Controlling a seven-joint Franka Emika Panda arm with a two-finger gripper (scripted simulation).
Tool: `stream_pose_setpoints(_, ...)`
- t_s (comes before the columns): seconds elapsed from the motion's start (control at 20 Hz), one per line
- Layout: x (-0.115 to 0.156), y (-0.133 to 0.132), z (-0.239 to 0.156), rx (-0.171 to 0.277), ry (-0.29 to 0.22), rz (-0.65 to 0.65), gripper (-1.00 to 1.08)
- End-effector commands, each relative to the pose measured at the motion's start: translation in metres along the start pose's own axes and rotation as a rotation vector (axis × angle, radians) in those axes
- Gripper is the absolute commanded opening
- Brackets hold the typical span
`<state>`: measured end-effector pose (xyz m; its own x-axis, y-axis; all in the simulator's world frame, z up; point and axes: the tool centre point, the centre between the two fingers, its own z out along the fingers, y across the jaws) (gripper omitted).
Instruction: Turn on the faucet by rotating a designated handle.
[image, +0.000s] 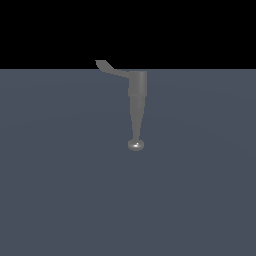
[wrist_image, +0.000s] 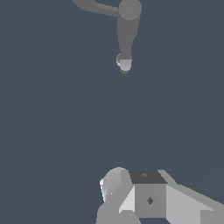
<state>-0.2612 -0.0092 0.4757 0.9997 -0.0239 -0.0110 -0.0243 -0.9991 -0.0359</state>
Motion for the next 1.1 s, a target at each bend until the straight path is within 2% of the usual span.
stream_pose_setpoints(0.0, 0.0, 0.0, 0.0, 0.0, 0.0, 0.0, -1.0)
stream_pose_setpoints(0.45, 0.007, 0.005, -0.009, 0.038, 0.034, 0.051, -1.0)
stream_pose_setpoints(1.05, 0.019, 0.004, -0.009, 0.045, 0.03, 0.103, -1.0)
